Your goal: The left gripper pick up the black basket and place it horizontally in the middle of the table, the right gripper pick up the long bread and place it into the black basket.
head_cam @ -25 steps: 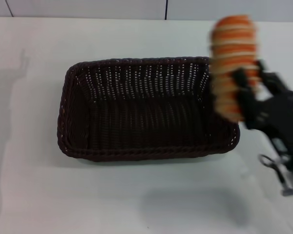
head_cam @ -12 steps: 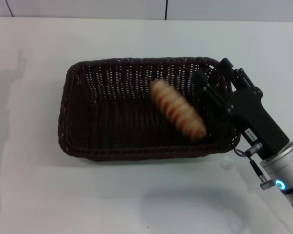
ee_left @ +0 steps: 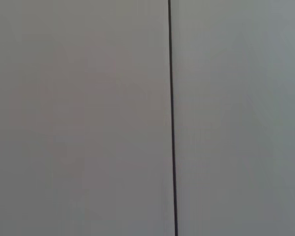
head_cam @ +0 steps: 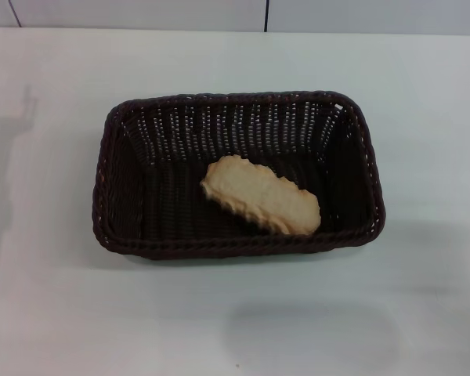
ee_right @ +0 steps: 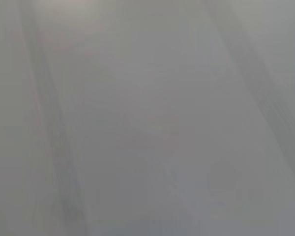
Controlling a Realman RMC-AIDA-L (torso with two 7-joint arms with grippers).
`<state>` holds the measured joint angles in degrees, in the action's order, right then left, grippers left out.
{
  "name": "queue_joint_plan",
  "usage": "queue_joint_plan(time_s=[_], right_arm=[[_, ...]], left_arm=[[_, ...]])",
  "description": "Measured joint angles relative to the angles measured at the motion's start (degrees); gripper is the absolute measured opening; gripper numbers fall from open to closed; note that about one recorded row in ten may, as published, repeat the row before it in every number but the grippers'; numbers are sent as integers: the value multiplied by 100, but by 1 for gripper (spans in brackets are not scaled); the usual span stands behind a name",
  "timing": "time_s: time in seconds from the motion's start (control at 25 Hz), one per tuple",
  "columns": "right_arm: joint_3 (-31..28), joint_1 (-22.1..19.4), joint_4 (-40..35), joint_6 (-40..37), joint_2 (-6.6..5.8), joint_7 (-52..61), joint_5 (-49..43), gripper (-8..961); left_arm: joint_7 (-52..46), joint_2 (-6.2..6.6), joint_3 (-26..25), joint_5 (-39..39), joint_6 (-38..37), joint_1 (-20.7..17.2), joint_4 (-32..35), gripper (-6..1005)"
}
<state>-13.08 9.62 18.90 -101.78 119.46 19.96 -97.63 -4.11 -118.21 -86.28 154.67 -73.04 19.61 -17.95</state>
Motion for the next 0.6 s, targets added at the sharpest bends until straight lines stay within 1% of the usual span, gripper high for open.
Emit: queue_joint_plan(time_s=[0.04, 0.08, 0.24, 0.44, 0.6], right_arm=[[-123, -211, -70, -128, 1, 3, 360, 829], [-123, -211, -70, -128, 1, 3, 360, 829], [-176, -455, -83, -341, -8, 6, 568, 829], [-127, -448, -81, -379, 6, -7, 539, 829], [-124, -431, -72, -378, 4, -9, 518, 829]], left_arm=[[-15, -1, -1, -13, 3, -2, 63, 722], [-15, -1, -1, -13, 3, -2, 63, 722], [-18, -1, 0, -19, 10, -44, 122, 722], [2, 5, 121, 11, 16, -48, 318, 722], [29, 0, 122, 8, 25, -64, 334, 722]])
